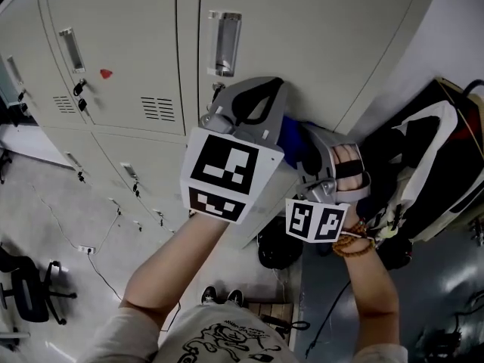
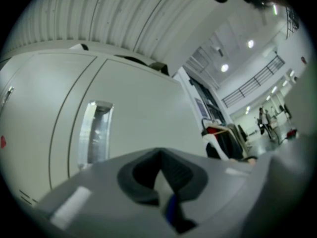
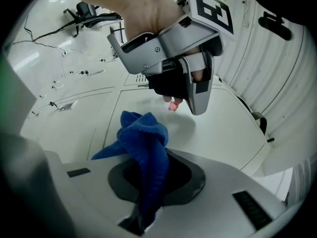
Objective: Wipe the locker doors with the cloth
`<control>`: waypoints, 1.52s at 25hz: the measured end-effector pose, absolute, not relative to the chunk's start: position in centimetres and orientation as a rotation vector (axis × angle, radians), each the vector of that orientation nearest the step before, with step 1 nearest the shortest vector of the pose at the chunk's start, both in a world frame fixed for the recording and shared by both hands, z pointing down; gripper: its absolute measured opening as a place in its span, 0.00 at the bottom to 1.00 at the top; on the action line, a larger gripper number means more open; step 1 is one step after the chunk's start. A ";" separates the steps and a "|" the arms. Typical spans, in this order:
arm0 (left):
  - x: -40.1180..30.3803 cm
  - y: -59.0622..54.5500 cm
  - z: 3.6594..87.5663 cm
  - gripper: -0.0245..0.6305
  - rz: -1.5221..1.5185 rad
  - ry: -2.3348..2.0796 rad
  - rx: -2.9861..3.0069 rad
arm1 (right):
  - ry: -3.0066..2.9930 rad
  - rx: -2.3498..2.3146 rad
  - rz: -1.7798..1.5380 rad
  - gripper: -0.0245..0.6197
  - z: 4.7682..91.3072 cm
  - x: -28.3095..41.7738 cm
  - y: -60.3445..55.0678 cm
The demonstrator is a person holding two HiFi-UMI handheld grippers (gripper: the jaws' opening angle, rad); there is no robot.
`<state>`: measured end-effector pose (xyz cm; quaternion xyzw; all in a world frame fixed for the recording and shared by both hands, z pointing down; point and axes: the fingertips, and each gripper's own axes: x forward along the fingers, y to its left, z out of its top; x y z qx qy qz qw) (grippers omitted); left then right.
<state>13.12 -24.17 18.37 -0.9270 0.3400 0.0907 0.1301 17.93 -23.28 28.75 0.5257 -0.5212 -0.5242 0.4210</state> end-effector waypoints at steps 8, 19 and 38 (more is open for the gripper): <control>13.8 -24.1 13.8 0.04 0.318 0.930 -2.680 | -1.271 1.395 -1.338 0.11 21.4 19.2 -22.6; 13.9 -22.7 4.9 0.04 0.411 0.860 -2.579 | -1.185 1.474 -1.467 0.11 6.3 19.3 -22.2; 13.9 -21.9 0.6 0.04 0.443 0.840 -2.503 | -1.124 1.574 -1.581 0.11 -2.6 20.3 -21.5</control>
